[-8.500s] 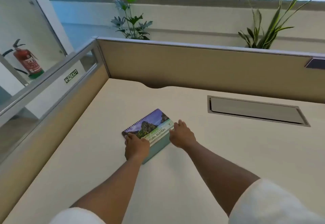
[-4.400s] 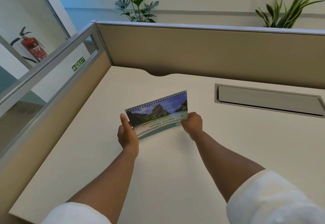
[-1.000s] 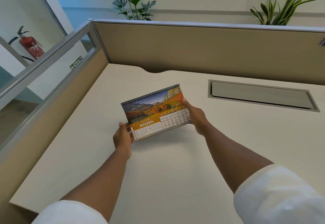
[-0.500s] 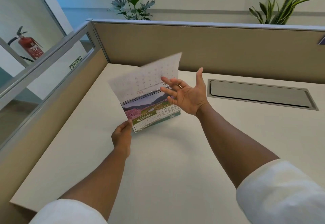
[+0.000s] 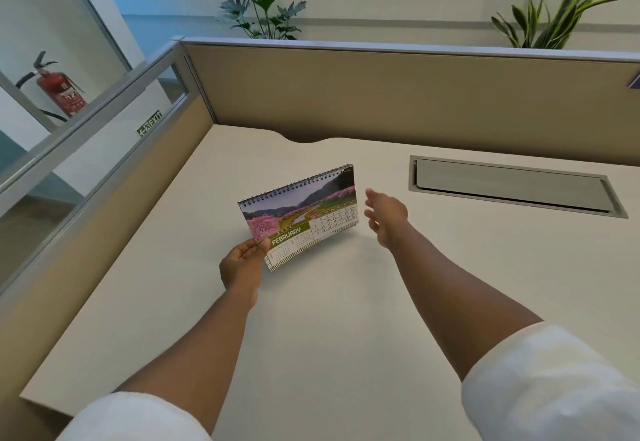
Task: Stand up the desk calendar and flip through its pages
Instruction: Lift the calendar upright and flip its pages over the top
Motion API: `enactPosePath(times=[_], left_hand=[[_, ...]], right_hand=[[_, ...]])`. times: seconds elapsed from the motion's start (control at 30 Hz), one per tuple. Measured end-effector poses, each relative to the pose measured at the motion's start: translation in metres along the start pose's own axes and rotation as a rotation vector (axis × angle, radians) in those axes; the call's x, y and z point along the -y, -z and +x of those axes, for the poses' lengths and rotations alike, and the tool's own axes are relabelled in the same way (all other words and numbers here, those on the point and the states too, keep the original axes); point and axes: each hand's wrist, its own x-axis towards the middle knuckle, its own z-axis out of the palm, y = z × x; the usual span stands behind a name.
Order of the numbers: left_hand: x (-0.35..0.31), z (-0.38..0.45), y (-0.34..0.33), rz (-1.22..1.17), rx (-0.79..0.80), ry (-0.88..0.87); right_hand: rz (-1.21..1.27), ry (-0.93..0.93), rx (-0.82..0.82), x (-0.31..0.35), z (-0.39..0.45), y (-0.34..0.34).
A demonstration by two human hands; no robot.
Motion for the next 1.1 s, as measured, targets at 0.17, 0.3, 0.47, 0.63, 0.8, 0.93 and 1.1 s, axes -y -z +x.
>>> enactPosePath(times=[0.17, 0.3, 0.47, 0.63, 0.8, 0.93, 1.1], left_hand=[[-0.001, -0.001, 0.001, 0.012, -0.002, -0.013], [-0.003, -0.002, 0.001, 0.012, 0.013, -0.018], [-0.006, -0.004, 0.001, 0.014, 0.003, -0.001], [-0.010, -0.008, 0.000, 0.039, -0.017, 0.030], [-0.015, -0.006, 0.000, -0.044, -0.059, 0.080], [-0.013, 0.000, -0.001, -0.085, -0.046, 0.071], [-0.009, -0.001, -0.002, -0.034, -0.020, 0.021]], right_hand=[[-0.246, 0.060, -0.002, -0.016, 0.002, 0.005], [-0.299, 0.101, 0.052, -0.020, 0.002, 0.003], [-0.318, 0.180, 0.054, -0.021, 0.003, 0.004], [-0.246, 0.085, 0.404, -0.017, -0.007, 0.008], [0.151, -0.012, 0.751, -0.007, -0.015, 0.011], [0.455, -0.115, 0.940, 0.006, -0.018, 0.007], [0.563, -0.071, 1.021, 0.024, -0.025, -0.008]])
